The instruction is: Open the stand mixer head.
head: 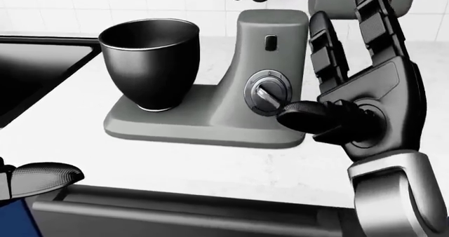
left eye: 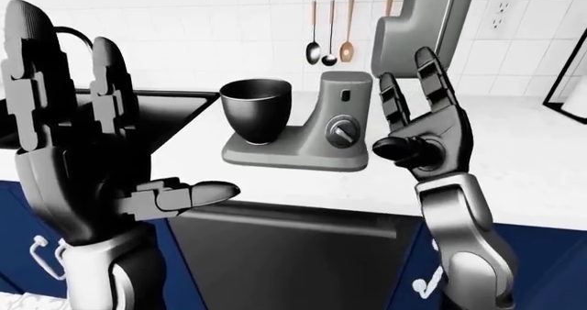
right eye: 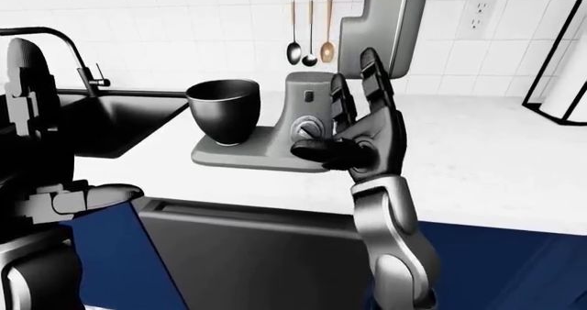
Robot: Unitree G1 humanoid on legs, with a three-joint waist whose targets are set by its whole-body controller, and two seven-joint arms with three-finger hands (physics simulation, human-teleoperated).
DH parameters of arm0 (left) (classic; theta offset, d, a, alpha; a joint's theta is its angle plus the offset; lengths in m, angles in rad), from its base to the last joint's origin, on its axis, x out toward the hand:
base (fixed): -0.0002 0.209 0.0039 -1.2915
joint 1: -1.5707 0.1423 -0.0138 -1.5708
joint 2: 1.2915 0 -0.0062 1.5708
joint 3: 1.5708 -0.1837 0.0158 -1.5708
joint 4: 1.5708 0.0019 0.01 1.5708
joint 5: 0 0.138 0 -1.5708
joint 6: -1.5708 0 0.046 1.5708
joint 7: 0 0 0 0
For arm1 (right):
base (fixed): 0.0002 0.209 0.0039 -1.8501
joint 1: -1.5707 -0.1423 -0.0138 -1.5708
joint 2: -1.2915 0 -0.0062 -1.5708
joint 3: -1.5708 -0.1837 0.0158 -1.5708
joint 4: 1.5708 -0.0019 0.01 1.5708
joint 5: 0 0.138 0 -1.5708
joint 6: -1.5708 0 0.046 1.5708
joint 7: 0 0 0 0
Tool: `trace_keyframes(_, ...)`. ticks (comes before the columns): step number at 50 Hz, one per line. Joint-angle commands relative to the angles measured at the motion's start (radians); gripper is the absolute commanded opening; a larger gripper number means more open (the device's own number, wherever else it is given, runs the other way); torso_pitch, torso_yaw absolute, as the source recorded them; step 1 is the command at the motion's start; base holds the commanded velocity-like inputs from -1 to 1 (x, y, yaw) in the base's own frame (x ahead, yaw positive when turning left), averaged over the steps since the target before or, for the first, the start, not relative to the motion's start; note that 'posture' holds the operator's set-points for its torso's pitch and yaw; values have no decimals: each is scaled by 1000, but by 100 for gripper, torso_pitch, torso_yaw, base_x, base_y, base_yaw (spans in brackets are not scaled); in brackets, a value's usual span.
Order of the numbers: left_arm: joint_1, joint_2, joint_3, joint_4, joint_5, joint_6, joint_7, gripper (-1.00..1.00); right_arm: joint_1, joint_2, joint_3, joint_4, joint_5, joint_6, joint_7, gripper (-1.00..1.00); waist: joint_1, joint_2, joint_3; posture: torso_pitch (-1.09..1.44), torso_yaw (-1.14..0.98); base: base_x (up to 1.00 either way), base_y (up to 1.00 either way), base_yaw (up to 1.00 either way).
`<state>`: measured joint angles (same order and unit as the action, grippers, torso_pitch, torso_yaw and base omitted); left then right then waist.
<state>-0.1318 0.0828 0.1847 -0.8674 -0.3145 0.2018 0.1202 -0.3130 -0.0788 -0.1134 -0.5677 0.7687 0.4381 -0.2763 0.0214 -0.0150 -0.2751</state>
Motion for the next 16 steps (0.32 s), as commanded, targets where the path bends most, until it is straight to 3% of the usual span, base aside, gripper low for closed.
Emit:
trace_keyframes(1,-20,6,1,-20,0,-12,-1,100,-14,-11,-10,-32,16,-12,3,100,0,0,-2,-35,0,0,0,0)
trace_keyframes(16,-29,14,13,-33,-7,2,4,100,2,-94,-113,-84,114,-2,-48,100,-6,-6,1,-35,0,0,0,0)
